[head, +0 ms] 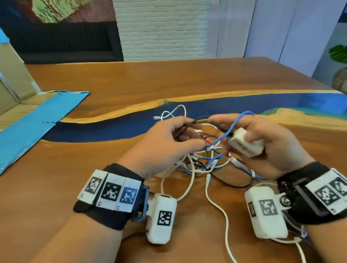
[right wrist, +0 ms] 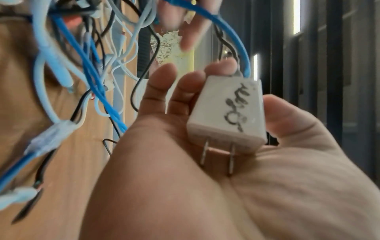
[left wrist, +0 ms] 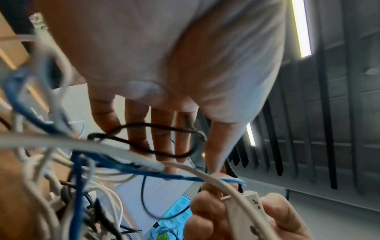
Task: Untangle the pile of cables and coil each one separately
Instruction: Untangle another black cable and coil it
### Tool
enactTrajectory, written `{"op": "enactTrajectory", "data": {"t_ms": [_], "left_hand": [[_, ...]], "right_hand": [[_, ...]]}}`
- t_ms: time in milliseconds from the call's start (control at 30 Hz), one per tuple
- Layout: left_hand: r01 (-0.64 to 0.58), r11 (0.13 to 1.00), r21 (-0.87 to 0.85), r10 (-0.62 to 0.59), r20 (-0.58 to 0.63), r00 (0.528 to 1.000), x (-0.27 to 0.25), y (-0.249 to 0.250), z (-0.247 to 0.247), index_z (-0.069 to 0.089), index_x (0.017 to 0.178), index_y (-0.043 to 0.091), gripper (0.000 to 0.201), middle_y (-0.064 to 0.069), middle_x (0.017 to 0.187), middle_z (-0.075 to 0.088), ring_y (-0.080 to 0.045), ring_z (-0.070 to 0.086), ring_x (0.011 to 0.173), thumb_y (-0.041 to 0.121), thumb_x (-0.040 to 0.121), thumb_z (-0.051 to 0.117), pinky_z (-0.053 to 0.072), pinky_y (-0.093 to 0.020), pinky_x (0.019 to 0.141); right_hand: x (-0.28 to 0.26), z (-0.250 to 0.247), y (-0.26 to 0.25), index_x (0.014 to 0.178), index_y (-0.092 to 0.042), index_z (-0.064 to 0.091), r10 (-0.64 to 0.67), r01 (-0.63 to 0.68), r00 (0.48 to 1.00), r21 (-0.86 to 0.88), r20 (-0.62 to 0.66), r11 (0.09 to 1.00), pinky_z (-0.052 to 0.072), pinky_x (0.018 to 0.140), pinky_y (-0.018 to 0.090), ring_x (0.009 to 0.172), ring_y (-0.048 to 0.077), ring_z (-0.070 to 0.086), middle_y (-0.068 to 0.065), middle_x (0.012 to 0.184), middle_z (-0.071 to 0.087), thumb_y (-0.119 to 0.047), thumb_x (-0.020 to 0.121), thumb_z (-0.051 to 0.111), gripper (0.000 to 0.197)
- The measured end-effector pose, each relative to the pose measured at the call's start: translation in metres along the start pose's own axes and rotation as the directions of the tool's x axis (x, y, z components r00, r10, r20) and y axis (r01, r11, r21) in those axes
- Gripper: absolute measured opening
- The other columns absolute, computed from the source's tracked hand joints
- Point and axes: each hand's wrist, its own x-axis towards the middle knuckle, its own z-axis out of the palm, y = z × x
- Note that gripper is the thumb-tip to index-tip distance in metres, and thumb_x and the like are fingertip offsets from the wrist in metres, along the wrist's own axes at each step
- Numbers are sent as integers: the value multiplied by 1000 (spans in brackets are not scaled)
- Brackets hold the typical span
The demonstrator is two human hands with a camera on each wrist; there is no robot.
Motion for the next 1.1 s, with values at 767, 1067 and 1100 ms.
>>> {"op": "enactTrajectory", "data": {"t_ms": [767, 1067, 1100], "left_hand": [[-203, 949, -242, 187, -88, 978, -13, 20, -2, 75, 106, 7, 26, -16, 64, 28, -20, 19, 54, 23, 103, 55, 17, -22, 44], [-6, 1000, 13, 10, -340, 940, -1, 5, -22, 77, 92, 17, 4, 4, 75, 71, -12, 65, 65, 16, 88, 78, 45, -16, 50], [-23, 1000, -6, 19, -409, 913, 1, 3, -24, 78, 92, 18, 5, 4, 77, 71, -11, 66, 69, 16, 88, 79, 49, -19, 54]], "right_hand": [[1, 5, -2, 130, -23, 59, -209, 174, 970, -249, -122, 953, 57, 92, 31, 113, 18, 67, 6, 125, 69, -8, 81, 68, 52], [3, 11, -4, 81, -10, 67, -85, 93, 960, 19, -268, 995, 56, 88, 58, 77, 29, 60, 9, 65, 52, -32, 92, 54, 28], [3, 9, -3, 85, -11, 70, -87, 99, 951, 26, -296, 995, 55, 89, 59, 84, 27, 62, 7, 74, 60, -33, 93, 54, 29]]}}
